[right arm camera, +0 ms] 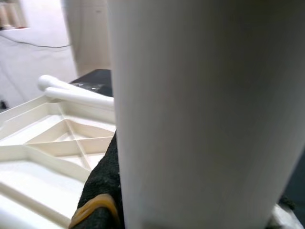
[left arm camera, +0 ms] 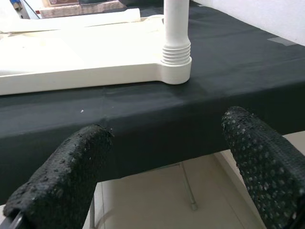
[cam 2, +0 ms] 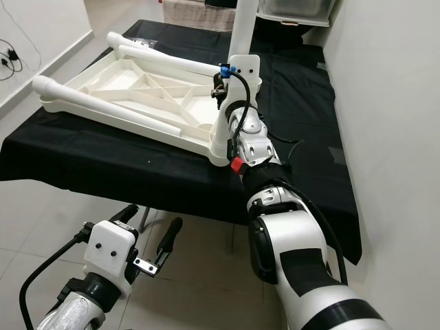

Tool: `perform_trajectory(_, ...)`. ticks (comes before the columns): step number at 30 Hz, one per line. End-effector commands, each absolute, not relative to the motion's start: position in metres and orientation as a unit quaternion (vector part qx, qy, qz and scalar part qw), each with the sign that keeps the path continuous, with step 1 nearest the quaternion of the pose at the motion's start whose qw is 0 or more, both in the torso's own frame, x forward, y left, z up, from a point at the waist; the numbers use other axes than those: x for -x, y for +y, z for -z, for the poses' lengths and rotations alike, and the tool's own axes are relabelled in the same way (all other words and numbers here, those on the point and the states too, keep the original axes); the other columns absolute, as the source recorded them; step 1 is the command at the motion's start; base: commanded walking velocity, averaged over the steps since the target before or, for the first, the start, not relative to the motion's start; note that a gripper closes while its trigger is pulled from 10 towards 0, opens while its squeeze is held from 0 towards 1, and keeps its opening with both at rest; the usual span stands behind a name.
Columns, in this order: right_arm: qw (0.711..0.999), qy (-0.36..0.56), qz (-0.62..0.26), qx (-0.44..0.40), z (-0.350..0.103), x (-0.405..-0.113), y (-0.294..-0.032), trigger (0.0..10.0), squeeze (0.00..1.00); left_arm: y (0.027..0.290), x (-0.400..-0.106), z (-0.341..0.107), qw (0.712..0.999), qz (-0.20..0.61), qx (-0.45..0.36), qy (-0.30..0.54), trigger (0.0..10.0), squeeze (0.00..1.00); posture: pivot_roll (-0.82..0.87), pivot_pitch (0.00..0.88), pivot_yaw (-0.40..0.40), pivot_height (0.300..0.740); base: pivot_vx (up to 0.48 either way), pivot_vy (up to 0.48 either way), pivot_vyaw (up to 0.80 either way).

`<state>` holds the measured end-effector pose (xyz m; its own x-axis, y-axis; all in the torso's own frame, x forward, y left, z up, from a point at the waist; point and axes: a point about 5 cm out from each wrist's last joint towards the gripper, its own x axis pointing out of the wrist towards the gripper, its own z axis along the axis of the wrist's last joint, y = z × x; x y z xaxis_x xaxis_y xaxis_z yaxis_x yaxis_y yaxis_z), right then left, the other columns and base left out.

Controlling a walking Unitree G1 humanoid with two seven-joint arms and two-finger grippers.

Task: Building children table

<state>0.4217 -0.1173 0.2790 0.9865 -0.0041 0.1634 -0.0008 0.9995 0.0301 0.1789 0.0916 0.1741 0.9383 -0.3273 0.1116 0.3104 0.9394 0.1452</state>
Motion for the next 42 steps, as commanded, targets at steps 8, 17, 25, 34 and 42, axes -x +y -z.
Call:
perform_trajectory(8, 0.982, -0.011, 0.186, 0.009, -0.244, -0.418, -0.149, 10.0, 0.0, 0.093, -0.18, -0.171, 0.983, 0.157, -0.068, -0.061, 10.0, 0.0, 0.08, 0.157, -0.076, 0.74, 0.0, 0.0, 0.0)
perform_trajectory(17, 0.941, -0.031, 0.337, 0.001, -0.249, -0.41, -0.16, 10.0, 0.0, 0.094, -0.183, -0.171, 0.983, 0.157, -0.069, -0.064, 10.0, 0.0, 0.08, 0.153, -0.077, 0.74, 0.0, 0.0, 0.0)
perform_trajectory(25, 0.871, -0.016, 0.49, -0.026, -0.247, -0.399, -0.18, 10.0, 0.0, 0.095, -0.184, -0.172, 0.983, 0.154, -0.07, -0.065, 10.0, 0.0, 0.08, 0.159, -0.077, 0.74, 0.0, 0.0, 0.0)
perform_trajectory(34, 0.806, -0.021, 0.591, -0.003, -0.254, -0.39, -0.194, 10.0, 0.0, 0.092, -0.188, -0.174, 0.982, 0.158, -0.07, -0.073, 10.0, 0.0, 0.1, 0.168, -0.082, 0.74, 0.0, 0.0, 0.0)
perform_trajectory(42, 0.777, -0.002, 0.628, -0.03, -0.253, -0.387, -0.197, 10.0, 0.0, 0.091, -0.188, -0.176, 0.982, 0.158, -0.068, -0.075, 10.0, 0.0, 0.1, 0.178, -0.087, 0.74, 0.0, 0.0, 0.0)
